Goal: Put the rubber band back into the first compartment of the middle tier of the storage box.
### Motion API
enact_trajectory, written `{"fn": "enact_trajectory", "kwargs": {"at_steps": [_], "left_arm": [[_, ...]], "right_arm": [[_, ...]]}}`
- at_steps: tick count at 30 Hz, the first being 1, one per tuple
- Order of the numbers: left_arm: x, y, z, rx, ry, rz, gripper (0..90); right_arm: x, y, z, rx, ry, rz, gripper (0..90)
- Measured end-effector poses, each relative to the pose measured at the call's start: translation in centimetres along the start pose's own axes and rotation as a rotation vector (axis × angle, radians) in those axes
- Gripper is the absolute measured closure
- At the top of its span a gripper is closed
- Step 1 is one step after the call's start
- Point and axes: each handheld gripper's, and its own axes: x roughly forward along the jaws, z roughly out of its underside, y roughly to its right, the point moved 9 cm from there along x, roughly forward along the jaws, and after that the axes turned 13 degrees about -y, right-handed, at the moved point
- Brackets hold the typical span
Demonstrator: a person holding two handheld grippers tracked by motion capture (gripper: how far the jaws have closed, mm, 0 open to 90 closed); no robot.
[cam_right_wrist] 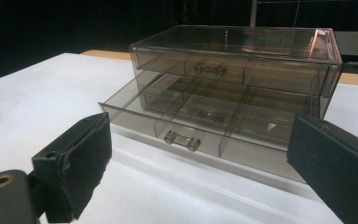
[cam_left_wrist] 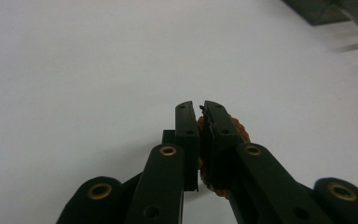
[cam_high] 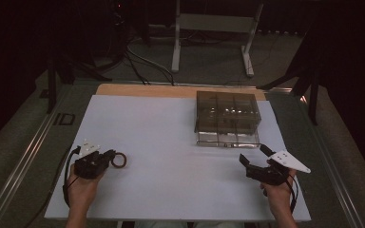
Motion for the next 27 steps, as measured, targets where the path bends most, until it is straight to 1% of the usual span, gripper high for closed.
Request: {"fn": "enact_trajectory", "kwargs": {"at_steps": [16,27], "left_arm": [[0.1,2.0,-2.7,0.06,0.022,0.044,87.3],[0.5,3.3,-4.3,0.082,0.036,0.072,87.3]], "right_arm": [[-0.1,0.1,0.0,0.006,0.002,0.001,6.9],[-0.1,0.1,0.0,0.01,0.002,-0.001,6.9]]}}
